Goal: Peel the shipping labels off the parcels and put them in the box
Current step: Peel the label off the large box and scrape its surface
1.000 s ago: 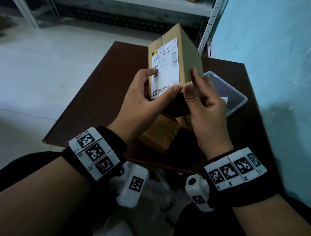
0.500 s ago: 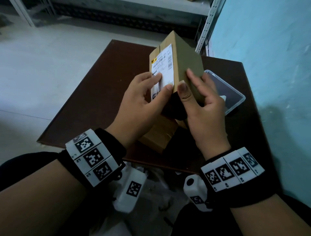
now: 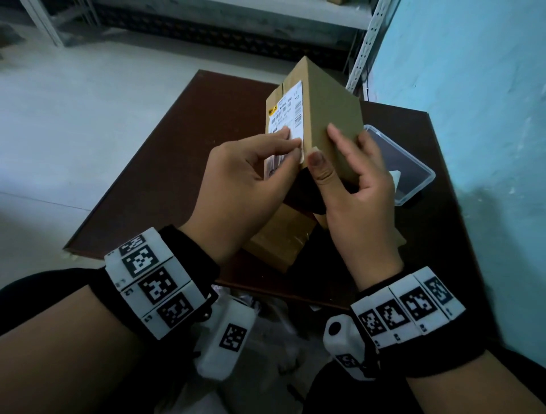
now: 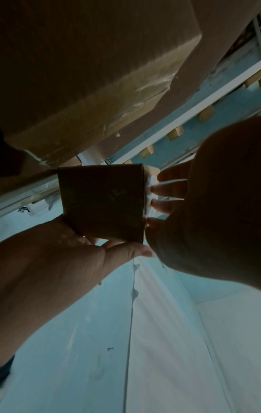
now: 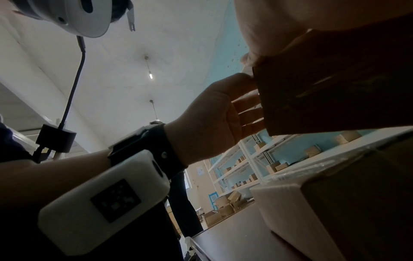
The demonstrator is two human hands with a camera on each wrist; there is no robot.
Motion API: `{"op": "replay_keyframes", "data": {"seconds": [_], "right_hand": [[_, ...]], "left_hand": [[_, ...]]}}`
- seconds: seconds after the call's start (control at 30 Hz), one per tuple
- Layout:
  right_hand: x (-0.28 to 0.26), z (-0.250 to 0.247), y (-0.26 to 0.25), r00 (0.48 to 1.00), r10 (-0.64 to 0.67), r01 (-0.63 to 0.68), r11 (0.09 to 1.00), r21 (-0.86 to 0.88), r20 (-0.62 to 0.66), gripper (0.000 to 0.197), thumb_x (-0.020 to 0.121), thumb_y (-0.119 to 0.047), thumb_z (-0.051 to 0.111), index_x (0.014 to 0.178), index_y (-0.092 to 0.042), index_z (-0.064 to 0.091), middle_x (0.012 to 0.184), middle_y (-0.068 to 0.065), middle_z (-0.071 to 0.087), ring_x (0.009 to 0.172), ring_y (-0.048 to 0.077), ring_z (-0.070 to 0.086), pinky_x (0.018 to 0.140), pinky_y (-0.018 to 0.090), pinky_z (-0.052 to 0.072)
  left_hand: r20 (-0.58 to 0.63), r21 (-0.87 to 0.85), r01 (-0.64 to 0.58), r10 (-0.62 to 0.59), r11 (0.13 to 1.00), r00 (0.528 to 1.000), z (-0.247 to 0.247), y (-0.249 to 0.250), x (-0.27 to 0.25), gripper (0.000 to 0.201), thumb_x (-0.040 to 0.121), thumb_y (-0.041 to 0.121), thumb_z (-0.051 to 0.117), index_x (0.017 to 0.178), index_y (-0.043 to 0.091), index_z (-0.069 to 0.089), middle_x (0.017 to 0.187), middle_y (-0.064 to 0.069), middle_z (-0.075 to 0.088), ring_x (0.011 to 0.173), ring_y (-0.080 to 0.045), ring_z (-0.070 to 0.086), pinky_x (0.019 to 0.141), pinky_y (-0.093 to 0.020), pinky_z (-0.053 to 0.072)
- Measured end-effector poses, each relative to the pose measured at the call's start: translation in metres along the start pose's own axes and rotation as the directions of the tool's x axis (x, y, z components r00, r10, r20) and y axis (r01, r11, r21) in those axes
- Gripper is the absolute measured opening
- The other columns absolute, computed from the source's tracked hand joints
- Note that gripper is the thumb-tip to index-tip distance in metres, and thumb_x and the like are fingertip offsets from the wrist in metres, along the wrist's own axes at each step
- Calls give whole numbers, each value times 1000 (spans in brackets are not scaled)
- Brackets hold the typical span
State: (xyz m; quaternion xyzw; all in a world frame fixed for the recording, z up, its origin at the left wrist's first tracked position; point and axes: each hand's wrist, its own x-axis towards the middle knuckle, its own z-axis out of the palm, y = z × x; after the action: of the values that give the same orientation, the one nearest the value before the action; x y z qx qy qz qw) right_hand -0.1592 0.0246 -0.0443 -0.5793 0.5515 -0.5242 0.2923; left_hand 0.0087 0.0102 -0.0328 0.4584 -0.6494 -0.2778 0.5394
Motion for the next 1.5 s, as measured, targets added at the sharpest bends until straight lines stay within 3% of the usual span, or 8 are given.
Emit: {"op": "replay_keyframes", "data": {"seconds": [0.13,0.27,0.43,0.6,0.83,1.03,1.27,1.5], "right_hand": [[-1,2,0,1000,-1,1,1000,-24,-9,79,77,-94,60,146,-54,60,172,-10,32,158,20,32,120,57,44],[1,0,2,1000,-15,14,999,-35,-25,77,79,-94,59,145,-54,60,170,-9,36,157,20,35,119,57,44],[-2,0,1,999,-11,9,999,-50,-31,72,81,-90,60,145,-55,60,171,-9,35,157,19,35,120,54,45],[-1,-1,0,1000,-10,8,998,-63,-27,74,81,-92,59,145,-56,59,170,-9,35,156,18,34,119,54,46],[-2,-1,-1,999,4,-6,999,-46,-36,74,79,-92,60,144,-56,59,171,-11,34,157,19,35,120,56,43],[-1,-2,-1,999,2,-4,999,-42,-39,77,79,-93,59,145,-53,60,170,-11,36,157,17,35,119,55,45],[-2,-3,-2,999,5,-6,1000,-23,-50,57,94,-70,67,144,-43,66,168,-9,39,153,12,39,119,49,48],[1,-3,-2,998,11,-11,1000,-4,-59,55,95,-67,66,143,-40,67,165,-8,43,151,12,42,118,47,49]], "left_hand": [[17,-50,11,-10,999,1000,0,2,-1,22,99,17,73,119,9,77,126,-6,74,125,-7,66,97,-27,60],[53,-110,54,-48,992,997,-1,1,1,26,98,21,76,121,9,77,130,-7,73,128,-7,64,100,-29,59],[48,-110,68,-63,992,997,-1,-2,1,22,99,12,73,120,10,77,130,-6,73,128,-8,65,100,-30,59],[47,-194,99,-92,976,995,1,1,0,28,95,24,78,120,10,78,130,-8,73,128,-9,65,101,-33,59],[93,-207,114,-96,972,991,0,-1,1,23,99,10,72,122,11,75,129,-5,72,131,-10,63,99,-27,59],[100,-242,145,-124,959,987,-1,1,2,29,95,18,77,122,7,76,130,-6,73,130,-8,64,102,-30,58],[124,-249,167,-139,954,982,-4,2,2,28,98,13,72,125,5,74,131,-6,72,132,-7,61,102,-34,58],[115,-239,181,-158,954,981,-3,0,3,23,101,14,69,123,12,75,130,1,72,130,-4,62,102,-34,58]]}}
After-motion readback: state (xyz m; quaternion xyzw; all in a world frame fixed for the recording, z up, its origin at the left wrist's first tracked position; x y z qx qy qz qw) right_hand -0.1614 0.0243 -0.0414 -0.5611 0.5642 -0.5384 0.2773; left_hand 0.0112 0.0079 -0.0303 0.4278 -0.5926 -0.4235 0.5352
